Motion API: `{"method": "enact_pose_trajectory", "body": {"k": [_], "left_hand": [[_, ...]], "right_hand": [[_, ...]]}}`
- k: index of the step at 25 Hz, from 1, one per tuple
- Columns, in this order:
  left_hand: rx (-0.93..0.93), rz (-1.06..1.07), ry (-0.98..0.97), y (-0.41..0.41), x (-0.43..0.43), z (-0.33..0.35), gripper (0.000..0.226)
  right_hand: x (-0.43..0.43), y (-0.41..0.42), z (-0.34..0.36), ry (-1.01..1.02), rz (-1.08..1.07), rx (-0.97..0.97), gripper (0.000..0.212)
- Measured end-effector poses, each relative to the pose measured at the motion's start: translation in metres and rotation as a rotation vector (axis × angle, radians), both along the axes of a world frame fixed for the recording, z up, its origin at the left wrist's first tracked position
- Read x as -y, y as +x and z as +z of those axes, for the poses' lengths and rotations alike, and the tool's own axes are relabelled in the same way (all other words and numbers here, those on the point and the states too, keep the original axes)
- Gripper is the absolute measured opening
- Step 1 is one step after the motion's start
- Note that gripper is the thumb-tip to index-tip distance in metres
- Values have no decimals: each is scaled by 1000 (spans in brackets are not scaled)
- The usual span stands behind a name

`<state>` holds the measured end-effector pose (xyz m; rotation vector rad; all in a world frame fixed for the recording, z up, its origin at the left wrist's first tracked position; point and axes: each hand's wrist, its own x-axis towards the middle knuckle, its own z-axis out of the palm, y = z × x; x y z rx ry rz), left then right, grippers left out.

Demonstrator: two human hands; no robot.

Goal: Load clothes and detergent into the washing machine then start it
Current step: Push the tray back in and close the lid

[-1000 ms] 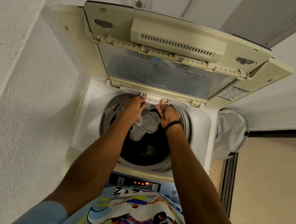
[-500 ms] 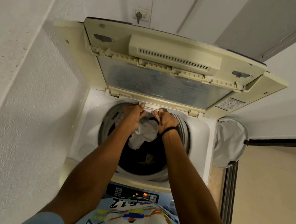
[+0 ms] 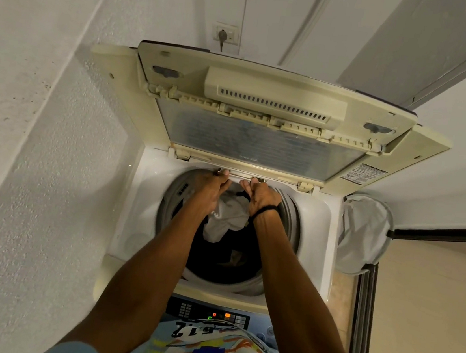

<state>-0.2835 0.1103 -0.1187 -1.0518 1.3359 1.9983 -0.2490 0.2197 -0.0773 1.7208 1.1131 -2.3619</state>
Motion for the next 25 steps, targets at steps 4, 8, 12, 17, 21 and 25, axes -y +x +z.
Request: {"method": "enact_pose_trajectory", "body": {"k": [4,8,12,17,21,25], "left_hand": [[-67,-35,44,7,7,3,5],[-75,-7,45,7,5,3,12],[-60,-9,-92,4,-2,6,11],[-61,-21,-112,3,-1,4,11],[-54,-82,-81,4,0,6,13],[-34,-25,-72,4,-1,9,10]], "right_hand": [[1,4,2,-28,-53,-24,33],[-3,8,-1,-49,-87,-66,36],[-2,4,-13,-54,-85,-97,36],[-4,3,-19,-73,-74,-95,24],[-3,3,-21,-52,-76,-77,38],[-4,4,-21,-87,-79,-81,34]]}}
